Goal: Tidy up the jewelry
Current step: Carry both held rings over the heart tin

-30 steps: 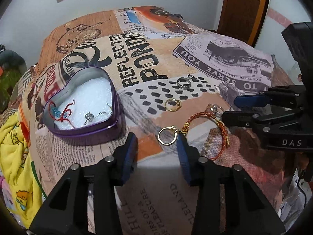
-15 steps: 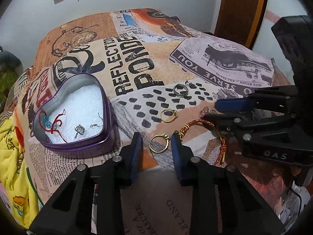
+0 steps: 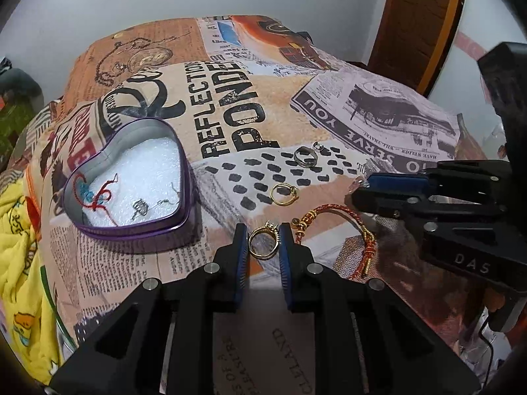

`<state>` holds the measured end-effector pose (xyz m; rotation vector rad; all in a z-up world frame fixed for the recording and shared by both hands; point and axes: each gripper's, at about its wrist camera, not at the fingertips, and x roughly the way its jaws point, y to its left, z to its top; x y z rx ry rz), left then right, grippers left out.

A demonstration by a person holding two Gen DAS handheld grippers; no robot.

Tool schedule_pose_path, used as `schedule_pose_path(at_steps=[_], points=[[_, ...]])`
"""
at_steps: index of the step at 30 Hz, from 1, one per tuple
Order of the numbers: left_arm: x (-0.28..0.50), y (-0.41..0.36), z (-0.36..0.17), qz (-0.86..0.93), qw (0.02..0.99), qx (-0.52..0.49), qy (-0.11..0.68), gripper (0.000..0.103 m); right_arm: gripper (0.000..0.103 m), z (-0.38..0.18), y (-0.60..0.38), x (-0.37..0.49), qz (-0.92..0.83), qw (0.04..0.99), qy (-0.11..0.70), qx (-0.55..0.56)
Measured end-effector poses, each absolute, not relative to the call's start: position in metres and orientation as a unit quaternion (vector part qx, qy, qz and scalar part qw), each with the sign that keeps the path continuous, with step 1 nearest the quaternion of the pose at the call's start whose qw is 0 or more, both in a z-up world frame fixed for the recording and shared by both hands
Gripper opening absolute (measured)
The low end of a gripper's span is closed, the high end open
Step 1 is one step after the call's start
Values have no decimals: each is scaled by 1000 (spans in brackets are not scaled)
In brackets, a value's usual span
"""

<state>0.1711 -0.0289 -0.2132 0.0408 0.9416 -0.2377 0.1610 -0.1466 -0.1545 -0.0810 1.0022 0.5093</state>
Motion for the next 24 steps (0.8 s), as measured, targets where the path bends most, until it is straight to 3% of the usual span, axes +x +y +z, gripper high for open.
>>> schedule_pose_path(at_steps=[24], points=[[140,31,-131,-63,931,-21,358,18,19,-82,-118,146,258,880,399,-26]])
